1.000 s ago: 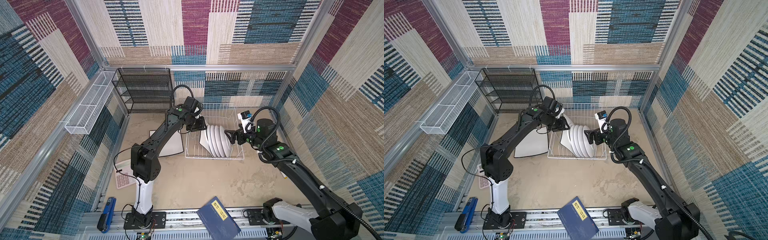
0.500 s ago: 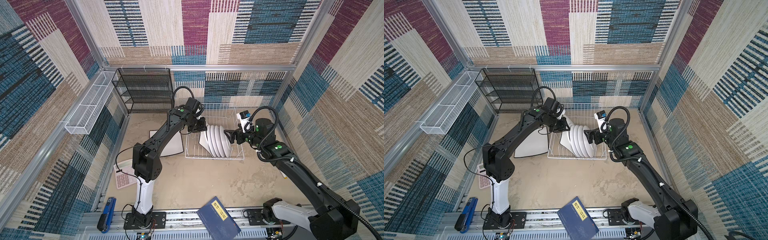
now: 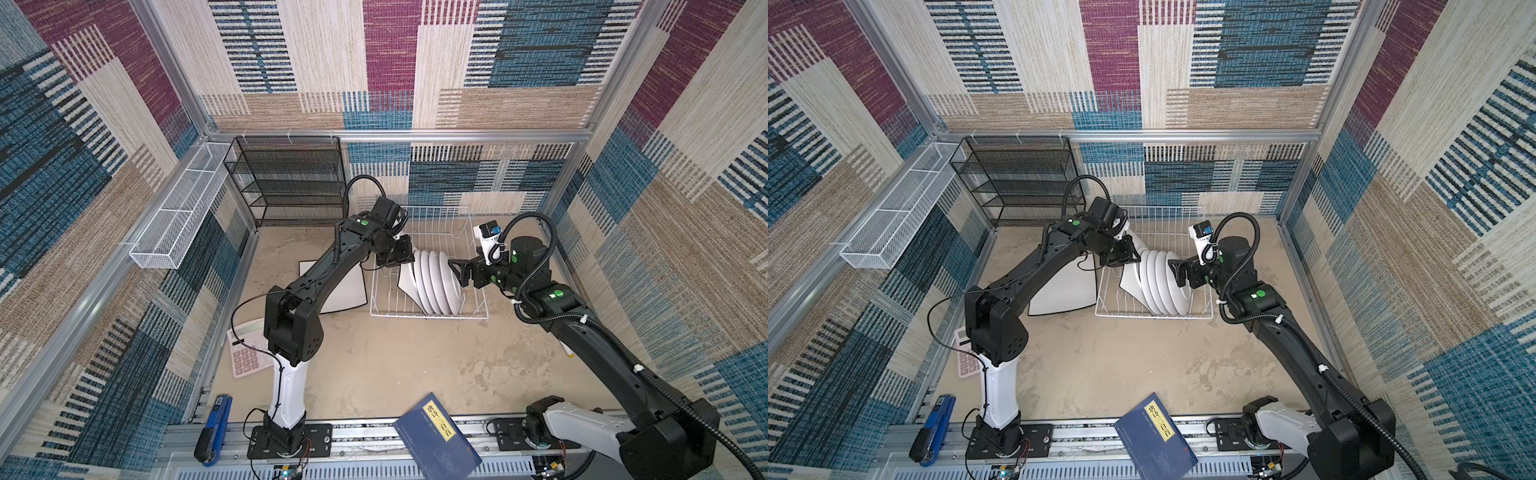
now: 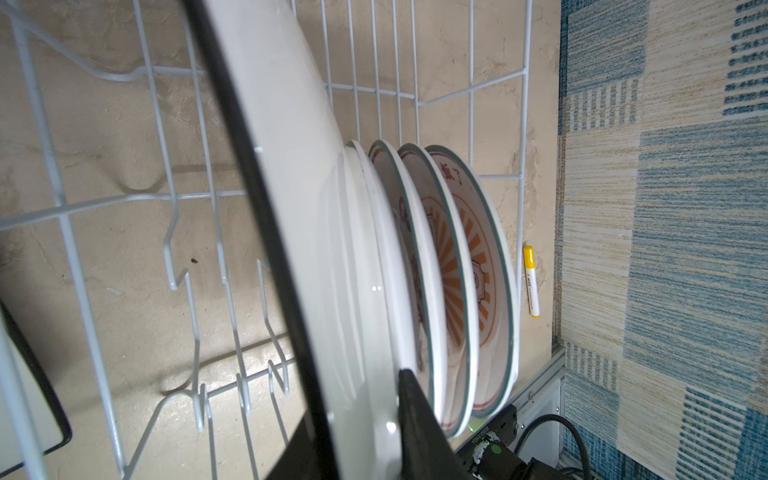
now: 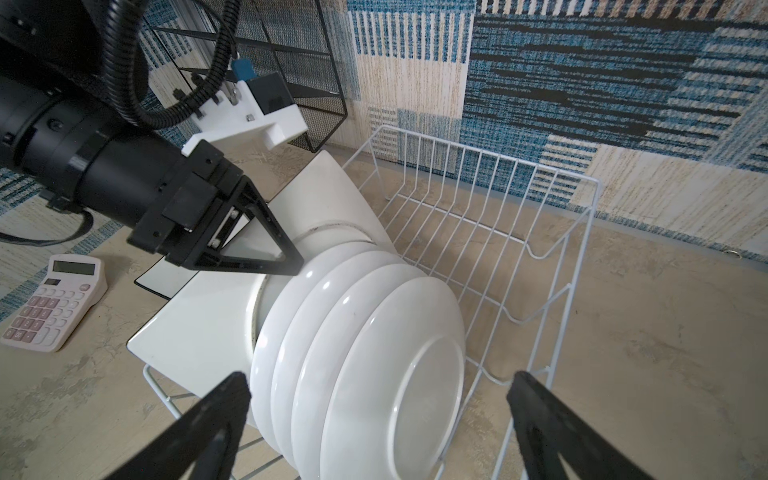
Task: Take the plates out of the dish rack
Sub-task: 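Grasp the outermost white square plate's rim with the left gripper and tilt it out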
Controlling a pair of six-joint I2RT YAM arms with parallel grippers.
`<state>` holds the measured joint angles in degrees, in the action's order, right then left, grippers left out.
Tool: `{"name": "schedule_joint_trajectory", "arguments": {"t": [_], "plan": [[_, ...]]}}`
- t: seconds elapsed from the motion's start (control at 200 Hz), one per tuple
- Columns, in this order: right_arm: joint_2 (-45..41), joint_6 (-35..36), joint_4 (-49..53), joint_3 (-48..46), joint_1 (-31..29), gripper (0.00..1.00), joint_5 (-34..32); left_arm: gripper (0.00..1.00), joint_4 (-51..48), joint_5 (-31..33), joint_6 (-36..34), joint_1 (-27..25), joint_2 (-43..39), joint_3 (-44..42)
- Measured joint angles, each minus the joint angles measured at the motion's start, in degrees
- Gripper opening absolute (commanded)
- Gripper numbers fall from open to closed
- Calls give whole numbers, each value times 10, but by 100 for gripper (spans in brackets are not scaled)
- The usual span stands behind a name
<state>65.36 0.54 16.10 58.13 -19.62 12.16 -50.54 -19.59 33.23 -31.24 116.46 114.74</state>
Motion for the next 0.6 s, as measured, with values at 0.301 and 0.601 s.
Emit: {"name": "schedule_joint_trajectory", "arguments": {"t": [0.301,0.601], "plan": [[0,0,-2,0,1,99,-3,6,6,-5,33,-3,-8,-8],[0,0,-3,0,1,99,-4,0,8,-2,47,-5,-28,-30]]}}
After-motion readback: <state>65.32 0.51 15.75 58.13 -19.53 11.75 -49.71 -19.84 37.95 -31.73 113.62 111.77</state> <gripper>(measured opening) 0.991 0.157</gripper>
